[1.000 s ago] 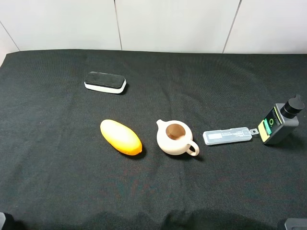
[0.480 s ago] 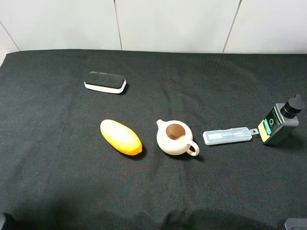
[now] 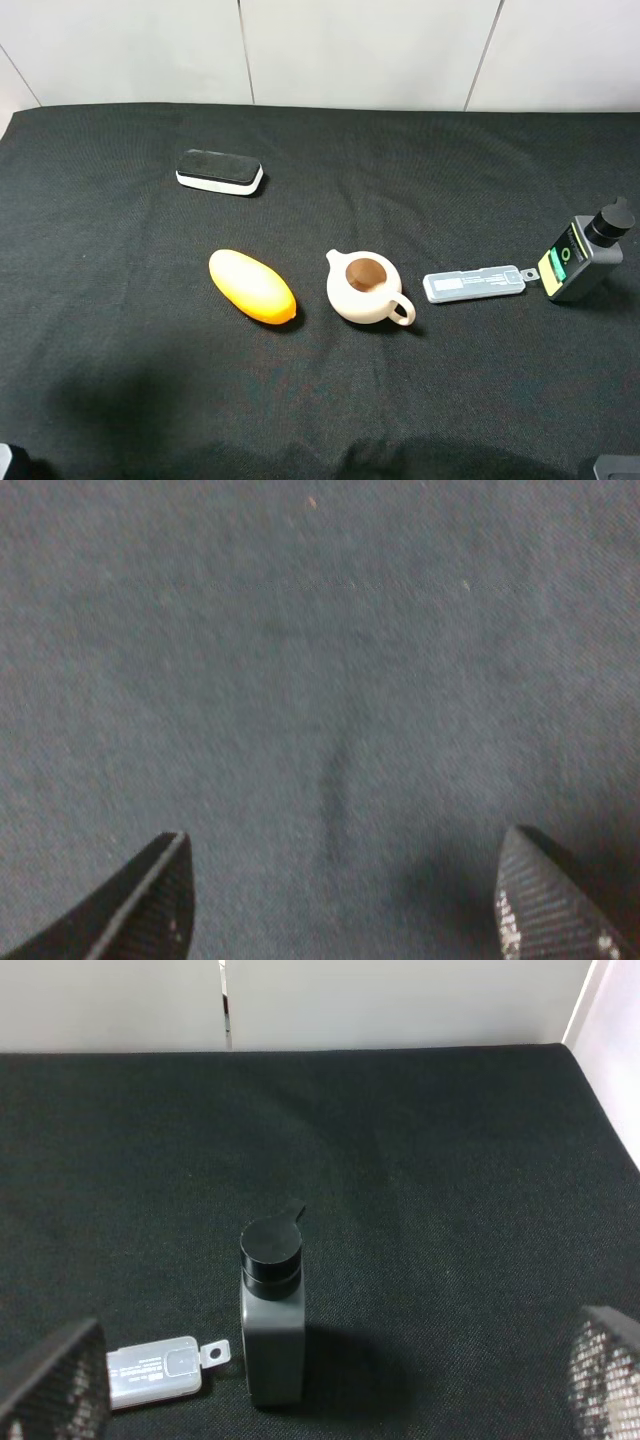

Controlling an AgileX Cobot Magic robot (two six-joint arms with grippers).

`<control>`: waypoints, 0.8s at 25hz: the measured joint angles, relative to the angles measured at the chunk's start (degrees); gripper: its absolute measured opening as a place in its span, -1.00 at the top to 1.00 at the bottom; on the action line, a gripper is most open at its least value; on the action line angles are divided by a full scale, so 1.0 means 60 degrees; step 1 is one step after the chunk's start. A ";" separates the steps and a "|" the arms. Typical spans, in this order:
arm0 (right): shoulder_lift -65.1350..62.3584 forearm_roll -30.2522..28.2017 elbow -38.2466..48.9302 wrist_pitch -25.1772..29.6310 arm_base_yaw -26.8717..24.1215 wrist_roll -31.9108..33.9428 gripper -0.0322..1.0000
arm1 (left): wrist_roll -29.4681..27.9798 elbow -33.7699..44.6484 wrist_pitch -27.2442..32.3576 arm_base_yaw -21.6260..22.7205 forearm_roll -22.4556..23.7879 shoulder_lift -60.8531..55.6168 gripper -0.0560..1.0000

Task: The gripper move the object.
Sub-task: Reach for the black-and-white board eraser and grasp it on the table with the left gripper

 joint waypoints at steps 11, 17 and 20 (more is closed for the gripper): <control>0.0000 0.0000 0.0000 0.0000 0.0000 0.0000 -0.41 | -0.0207 -0.0904 -0.0538 0.0000 0.0440 0.1497 -0.53; 0.0000 0.0000 0.0000 0.0000 0.0000 0.0000 -0.41 | -0.0210 -0.1809 -0.0538 0.0000 0.1242 0.2584 -0.62; 0.0000 0.0000 0.0000 0.0000 0.0000 0.0000 -0.41 | -0.0082 -0.2388 -0.0541 0.0000 0.1376 0.3249 -0.63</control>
